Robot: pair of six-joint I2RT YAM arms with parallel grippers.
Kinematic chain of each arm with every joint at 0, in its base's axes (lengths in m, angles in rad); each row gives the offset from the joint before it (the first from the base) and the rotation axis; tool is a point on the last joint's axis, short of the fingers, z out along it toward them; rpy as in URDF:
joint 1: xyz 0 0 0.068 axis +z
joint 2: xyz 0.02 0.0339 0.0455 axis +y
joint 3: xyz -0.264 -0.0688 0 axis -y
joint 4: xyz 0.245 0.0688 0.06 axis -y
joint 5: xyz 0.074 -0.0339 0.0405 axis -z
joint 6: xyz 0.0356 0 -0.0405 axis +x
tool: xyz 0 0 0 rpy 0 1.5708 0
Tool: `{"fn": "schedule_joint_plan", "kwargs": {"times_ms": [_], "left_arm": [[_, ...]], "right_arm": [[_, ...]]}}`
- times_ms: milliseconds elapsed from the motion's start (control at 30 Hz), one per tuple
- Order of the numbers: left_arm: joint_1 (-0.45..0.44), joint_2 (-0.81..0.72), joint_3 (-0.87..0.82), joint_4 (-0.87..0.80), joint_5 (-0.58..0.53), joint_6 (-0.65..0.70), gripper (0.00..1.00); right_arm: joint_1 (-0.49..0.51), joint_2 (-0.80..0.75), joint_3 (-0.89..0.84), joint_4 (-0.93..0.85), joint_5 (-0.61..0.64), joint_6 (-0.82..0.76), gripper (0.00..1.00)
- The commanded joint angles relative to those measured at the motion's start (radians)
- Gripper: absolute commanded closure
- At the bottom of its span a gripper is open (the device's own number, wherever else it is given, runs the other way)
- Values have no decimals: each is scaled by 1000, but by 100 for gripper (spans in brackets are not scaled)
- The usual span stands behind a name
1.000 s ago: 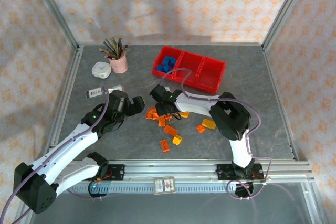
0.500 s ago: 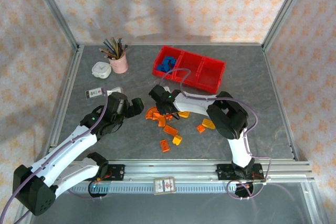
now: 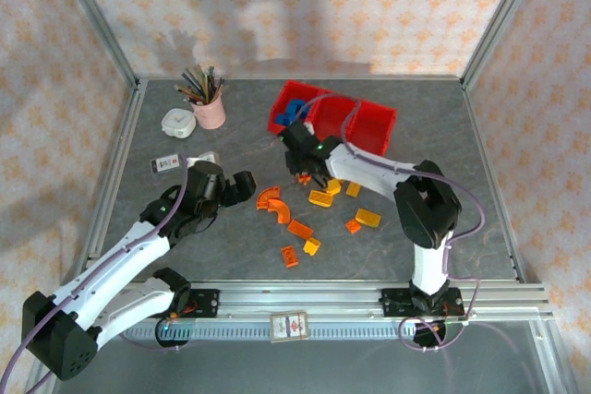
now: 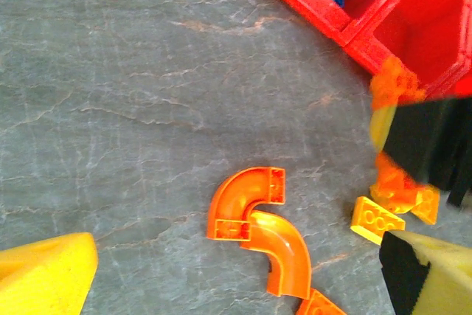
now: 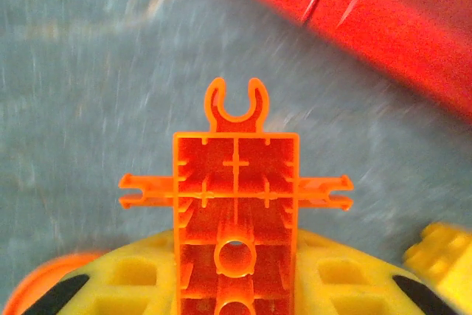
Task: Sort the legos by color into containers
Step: Pick up the lego from the center of the table, then place the lego in the container, then pick up the lego from the bottom-center of the table.
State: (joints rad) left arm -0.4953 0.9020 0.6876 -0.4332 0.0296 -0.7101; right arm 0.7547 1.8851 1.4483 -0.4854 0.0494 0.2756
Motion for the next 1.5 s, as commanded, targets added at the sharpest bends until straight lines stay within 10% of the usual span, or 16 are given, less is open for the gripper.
{"fn": "schedule_joint_plan", "kwargs": {"times_ms": [0,500,833,1467], "left_arm": [[7,14,41,72,48,1,1],[8,237,140,228,90,33,1],[8,279,175,226,65,38,1],[-118,102,-14,241,76,-78,1]], "right_arm": [[-73,-5,73,-1,46,-42,70],[-288,325,498,-44,130,-113,69],[-301,317,567,-81,117,-135,46],[-171,-373,-292,-47,26,103,33]]}}
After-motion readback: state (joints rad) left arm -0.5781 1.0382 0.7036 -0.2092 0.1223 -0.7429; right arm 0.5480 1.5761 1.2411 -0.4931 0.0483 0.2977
